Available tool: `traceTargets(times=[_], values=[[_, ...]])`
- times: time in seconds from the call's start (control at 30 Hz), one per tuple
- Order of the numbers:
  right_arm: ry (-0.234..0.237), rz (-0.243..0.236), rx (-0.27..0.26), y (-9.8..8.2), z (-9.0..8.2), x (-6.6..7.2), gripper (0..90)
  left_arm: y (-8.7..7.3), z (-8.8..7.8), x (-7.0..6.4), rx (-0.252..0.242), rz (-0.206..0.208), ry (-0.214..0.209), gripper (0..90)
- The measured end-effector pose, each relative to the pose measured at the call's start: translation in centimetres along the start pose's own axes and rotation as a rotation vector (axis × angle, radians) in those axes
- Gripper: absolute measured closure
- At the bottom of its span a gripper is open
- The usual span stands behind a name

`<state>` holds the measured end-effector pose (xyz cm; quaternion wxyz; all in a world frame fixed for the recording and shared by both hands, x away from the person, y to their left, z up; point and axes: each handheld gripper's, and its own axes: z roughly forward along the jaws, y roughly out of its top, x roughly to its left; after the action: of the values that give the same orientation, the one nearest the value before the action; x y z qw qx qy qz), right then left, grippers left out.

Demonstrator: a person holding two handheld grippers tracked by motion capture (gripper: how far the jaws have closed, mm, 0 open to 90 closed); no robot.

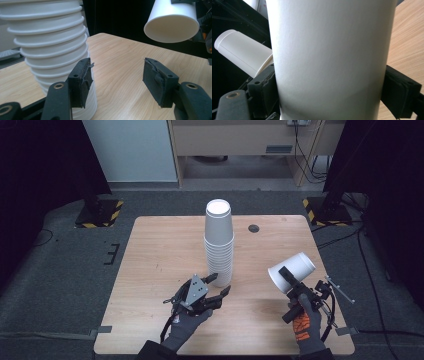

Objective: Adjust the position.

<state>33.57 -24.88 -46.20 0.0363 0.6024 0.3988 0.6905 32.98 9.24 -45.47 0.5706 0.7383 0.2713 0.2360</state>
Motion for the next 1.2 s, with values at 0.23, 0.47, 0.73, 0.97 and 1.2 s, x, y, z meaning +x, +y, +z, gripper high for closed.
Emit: traceTargets(times=[0.23,0.47,0.73,0.97,1.2], values=[[0.001,0.001,0.008,0.0,0.0,0.1,14.1,0.3,1.4,-0.5,-0.012,-0.001,-0.02,40.4],[0.007,0.002,0.011,0.0,0.1,0.2,14.1,0.6,2.8,-0.7,-0.018,0.004,-0.028,40.4],[0.013,0.003,0.015,0.0,0.1,0.1,14.1,0.8,4.2,-0.8,-0.027,0.005,-0.039,40.8],[0.014,0.001,0.025,-0.1,0.2,0.2,14.1,1.0,5.3,-0.7,-0.025,0.004,-0.042,40.9],[0.019,0.002,0.026,-0.2,0.3,0.2,14.1,1.4,6.5,-1.1,-0.027,0.008,-0.057,40.8]])
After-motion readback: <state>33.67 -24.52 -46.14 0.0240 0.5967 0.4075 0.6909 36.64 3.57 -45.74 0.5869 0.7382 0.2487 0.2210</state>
